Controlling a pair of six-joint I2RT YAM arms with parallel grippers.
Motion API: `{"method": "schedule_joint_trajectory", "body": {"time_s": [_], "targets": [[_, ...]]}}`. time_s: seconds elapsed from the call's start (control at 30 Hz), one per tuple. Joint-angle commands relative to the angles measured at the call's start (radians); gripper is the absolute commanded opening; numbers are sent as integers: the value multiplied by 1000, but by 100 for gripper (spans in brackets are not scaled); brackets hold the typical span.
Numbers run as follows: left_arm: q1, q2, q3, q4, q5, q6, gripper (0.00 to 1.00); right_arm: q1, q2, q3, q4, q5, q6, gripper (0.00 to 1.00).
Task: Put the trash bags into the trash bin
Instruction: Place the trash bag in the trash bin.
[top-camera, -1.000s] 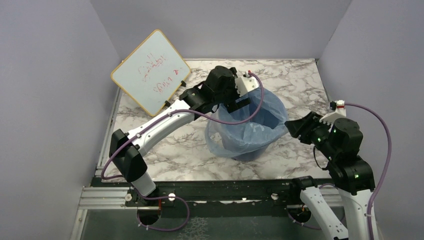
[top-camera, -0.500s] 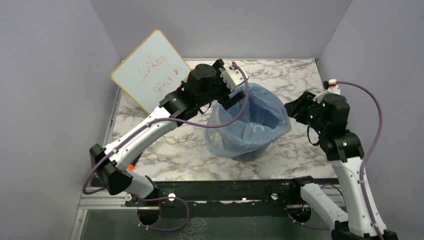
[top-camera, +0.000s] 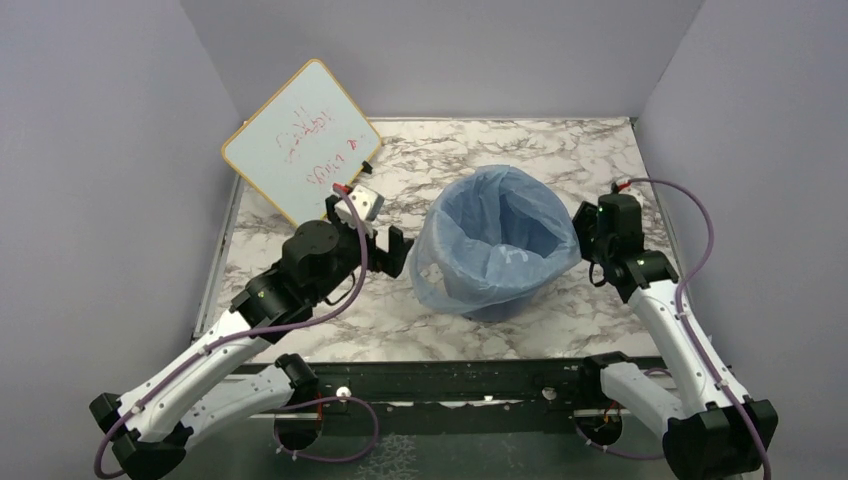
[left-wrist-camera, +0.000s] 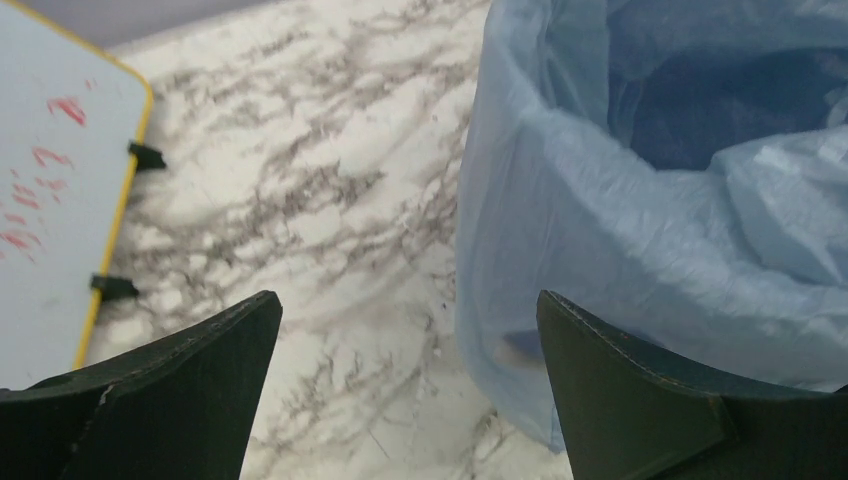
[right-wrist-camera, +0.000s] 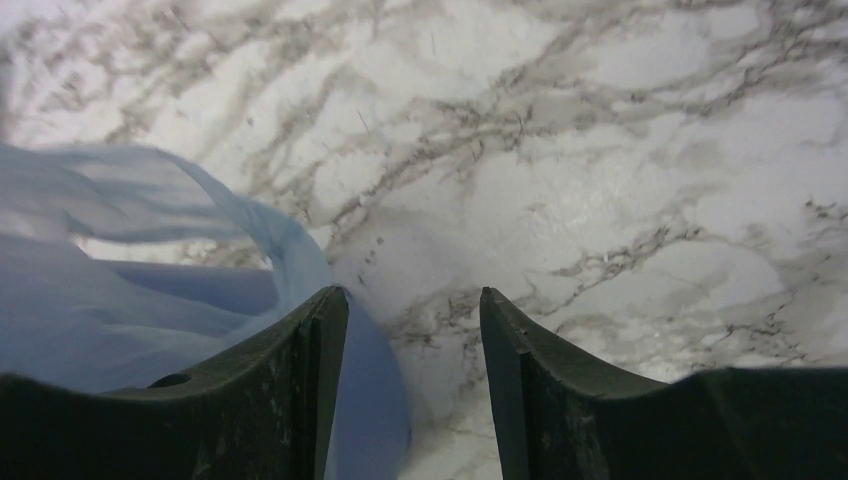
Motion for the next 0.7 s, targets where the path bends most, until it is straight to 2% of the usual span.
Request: {"method": "schedule_joint_trajectory", "body": {"time_s": [0.0, 0.23, 0.37, 0.53, 0.67], "targets": [[5, -103, -123, -68, -21, -230, 99, 1, -13, -105, 57, -101, 46, 58], [5, -204, -277, -93, -90, -414, 99, 1, -76, -281, 130, -450, 107, 58], [4, -198, -324, -89, -102, -498, 99, 2, -103, -370, 189, -579, 195, 57], [5, -167, -353, -79, -128, -581, 99, 12, -150, -452, 295, -619, 297, 57], [5, -136, -355, -27, -143, -566, 99, 55, -109, -457, 340, -649, 302, 57]]}}
